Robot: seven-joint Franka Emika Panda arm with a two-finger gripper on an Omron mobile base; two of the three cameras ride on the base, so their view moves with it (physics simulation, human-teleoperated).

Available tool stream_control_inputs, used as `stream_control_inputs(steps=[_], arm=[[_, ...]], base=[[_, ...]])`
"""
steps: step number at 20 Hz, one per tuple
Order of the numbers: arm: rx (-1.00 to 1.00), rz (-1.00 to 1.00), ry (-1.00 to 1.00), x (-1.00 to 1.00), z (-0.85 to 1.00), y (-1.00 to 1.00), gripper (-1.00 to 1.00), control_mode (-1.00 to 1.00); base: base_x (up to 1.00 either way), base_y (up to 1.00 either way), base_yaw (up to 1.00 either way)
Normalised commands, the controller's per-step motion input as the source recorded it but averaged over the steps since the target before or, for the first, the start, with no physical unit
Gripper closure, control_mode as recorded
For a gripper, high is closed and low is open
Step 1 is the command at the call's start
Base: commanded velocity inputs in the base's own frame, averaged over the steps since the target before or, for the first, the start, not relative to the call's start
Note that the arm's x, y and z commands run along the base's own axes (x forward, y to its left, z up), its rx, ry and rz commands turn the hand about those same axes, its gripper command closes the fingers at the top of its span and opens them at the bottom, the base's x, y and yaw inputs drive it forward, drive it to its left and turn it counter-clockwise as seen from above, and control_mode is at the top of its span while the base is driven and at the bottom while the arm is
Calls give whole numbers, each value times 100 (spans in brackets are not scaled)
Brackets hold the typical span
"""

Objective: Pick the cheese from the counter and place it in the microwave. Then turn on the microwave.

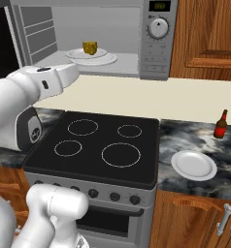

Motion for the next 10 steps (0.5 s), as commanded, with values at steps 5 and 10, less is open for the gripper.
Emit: stream_control_inputs(steps=[5, 10], arm=[[0, 1, 0, -48, 0, 20, -100, -100], [0, 1, 0, -38, 0, 23, -100, -100]], base=[[0, 0, 0], [0, 0, 0]])
